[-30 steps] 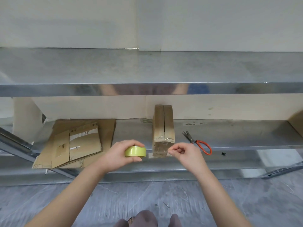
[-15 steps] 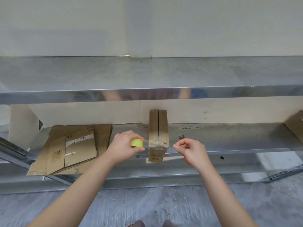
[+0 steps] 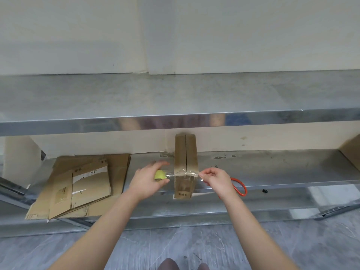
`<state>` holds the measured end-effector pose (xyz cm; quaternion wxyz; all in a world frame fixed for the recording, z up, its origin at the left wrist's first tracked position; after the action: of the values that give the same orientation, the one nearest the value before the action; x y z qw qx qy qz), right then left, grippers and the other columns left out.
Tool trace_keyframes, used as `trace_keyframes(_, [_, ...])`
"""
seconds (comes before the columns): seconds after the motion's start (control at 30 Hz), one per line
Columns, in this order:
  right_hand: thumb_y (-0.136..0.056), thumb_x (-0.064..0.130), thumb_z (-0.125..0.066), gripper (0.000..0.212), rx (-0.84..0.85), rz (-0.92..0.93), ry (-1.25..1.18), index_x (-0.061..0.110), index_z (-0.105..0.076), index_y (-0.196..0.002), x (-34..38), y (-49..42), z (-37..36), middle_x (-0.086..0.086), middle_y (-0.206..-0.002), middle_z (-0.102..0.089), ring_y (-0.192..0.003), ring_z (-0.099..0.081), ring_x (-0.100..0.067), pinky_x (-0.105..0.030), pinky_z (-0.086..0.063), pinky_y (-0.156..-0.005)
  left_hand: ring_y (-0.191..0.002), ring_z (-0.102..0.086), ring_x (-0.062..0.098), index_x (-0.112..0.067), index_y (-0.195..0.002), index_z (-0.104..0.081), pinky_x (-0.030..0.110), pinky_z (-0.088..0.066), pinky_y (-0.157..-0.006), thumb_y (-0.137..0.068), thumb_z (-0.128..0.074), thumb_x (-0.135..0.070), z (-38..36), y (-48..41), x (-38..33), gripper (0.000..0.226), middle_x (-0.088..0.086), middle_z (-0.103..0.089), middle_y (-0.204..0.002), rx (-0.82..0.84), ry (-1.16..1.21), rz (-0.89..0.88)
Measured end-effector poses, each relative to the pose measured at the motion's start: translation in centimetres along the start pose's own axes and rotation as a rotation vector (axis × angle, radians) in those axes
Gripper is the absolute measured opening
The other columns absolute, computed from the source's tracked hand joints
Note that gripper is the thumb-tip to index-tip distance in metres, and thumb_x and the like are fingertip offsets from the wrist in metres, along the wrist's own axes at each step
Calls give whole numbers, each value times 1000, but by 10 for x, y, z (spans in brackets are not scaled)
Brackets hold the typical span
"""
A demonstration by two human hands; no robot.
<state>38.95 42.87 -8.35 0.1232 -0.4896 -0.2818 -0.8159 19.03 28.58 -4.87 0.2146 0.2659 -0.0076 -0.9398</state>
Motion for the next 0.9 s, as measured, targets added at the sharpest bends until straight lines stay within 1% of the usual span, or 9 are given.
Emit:
trace_keyframes(0.13, [-87, 21, -72, 8, 32, -67, -150, 19, -65, -90, -10, -5, -6, 0, -85, -68, -74, -63, -15, -35, -55, -80, -87, -49, 9, -74, -130, -17, 35, -43, -90, -94, -49, -52, 2, 0, -6, 53, -10, -46, -105, 35, -164, -136])
trace_keyframes(0.23, [-89, 16, -70, 13, 59, -75, -234, 17, -57, -94, -13, -6, -9, -5, -85, -65, -73, -61, -17, -33, -53, -75, -87, -52, 8, -75, -129, -20, 29, -42, -83, -97, -41, -53, 1, -3, -7, 44, -9, -47, -111, 46, -244, -165])
trace_keyframes(0.37, [-92, 1, -57, 19, 101, -93, -327, 19, -52, -98, -13, -3, -18, -7, -96, -59, -95, -61, -22, -31, -53, -72, -90, -54, 10, -72, -130, -26, 30, -42, -83, -96, -40, -55, 1, -7, -7, 40, -8, -49, -114, 23, -290, -177])
trace_keyframes(0.43, [-89, -2, -57, 27, 84, -55, -276, 22, -52, -100, -10, 3, -24, -3, -101, -57, -99, -59, -23, -35, -56, -74, -89, -53, 10, -70, -131, -29, 30, -41, -82, -96, -41, -56, 2, -9, -8, 39, -8, -50, -112, 14, -304, -190])
trace_keyframes(0.5, [-85, 4, -67, 35, -1, 65, -111, 24, -51, -108, -5, 11, -25, 2, -111, -56, -100, -60, -20, -38, -55, -84, -89, -53, 10, -69, -131, -30, 30, -41, -82, -95, -41, -56, 3, -10, -7, 39, -8, -49, -110, 10, -316, -193])
trace_keyframes(0.63, [-81, 19, -73, 63, -92, 353, 171, 37, -43, -134, 1, 30, -28, 16, -139, -42, -129, -40, -3, -26, -38, -105, -91, -53, 10, -66, -132, -31, 31, -41, -85, -94, -45, -56, 0, -9, -5, 42, -10, -48, -107, 21, -247, -181])
trace_keyframes(0.73, [-88, 46, -65, 63, -20, 456, 211, 42, -37, -144, 11, 26, -27, 18, -151, -31, -140, -23, 4, -20, -23, -112, -92, -51, 10, -66, -133, -30, 33, -41, -86, -93, -48, -53, -4, -6, -4, 46, -10, -46, -103, 34, -194, -183])
trace_keyframes(0.83, [-91, 37, -65, 53, -7, 439, 192, 31, -48, -141, 18, 8, -17, 10, -146, -46, -136, -39, -6, -36, -37, -113, -89, -50, 9, -65, -132, -35, 32, -41, -84, -93, -50, -52, -4, -5, -1, 44, -11, -47, -102, 38, -134, -164])
trace_keyframes(0.9, [-91, 33, -66, 51, 24, 422, 219, 28, -50, -139, 17, 2, -17, 12, -138, -53, -128, -49, -8, -39, -41, -109, -92, -52, 8, -60, -129, -43, 31, -43, -85, -90, -58, -49, -3, -4, 3, 43, -12, -49, -103, 27, -7, -136])
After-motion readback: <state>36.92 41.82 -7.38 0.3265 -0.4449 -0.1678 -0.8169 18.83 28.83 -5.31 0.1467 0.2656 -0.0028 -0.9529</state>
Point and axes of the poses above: each hand's wrist, its own y-axis away from the middle knuckle, its own z-axis out of the back of the hand, x = y × z, the point moved 7 cm from there along -y, towards the middle knuckle
